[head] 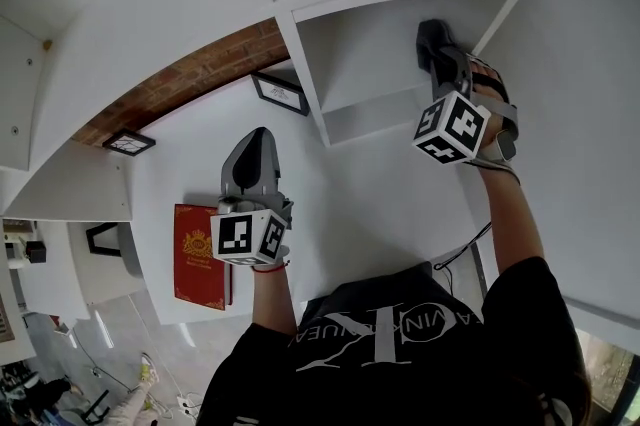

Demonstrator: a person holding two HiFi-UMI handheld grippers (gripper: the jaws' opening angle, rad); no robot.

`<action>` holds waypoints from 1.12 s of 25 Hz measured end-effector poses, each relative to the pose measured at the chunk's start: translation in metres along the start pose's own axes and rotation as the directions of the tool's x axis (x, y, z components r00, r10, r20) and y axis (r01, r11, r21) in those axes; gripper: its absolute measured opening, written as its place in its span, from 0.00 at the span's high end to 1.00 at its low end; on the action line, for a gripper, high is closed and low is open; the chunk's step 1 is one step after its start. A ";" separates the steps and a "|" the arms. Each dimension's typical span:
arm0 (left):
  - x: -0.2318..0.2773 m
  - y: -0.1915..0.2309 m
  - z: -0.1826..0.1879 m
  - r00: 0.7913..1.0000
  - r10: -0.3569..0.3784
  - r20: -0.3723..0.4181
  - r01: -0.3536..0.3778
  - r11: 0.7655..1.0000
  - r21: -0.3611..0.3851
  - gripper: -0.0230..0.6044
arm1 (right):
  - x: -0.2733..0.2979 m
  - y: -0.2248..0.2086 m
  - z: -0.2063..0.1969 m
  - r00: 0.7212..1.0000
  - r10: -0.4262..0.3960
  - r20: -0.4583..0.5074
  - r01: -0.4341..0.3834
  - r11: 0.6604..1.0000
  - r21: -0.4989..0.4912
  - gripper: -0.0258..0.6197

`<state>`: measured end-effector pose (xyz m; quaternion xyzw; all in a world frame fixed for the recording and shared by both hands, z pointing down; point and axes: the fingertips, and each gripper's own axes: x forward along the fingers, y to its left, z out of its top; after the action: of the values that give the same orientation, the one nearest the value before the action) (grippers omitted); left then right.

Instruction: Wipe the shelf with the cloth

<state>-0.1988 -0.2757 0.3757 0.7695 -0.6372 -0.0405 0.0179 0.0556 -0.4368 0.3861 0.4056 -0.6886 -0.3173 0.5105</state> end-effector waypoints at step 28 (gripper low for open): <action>-0.095 -0.067 0.030 0.999 -0.006 0.034 0.005 0.999 0.050 0.95 | -0.180 0.010 0.012 0.812 0.007 0.583 -0.454 0.635 0.624 0.89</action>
<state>-0.1529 -0.1694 0.3441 0.7706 -0.6360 -0.0377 -0.0124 0.0690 -0.2732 0.3107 0.3765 -0.9168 -0.0374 0.1279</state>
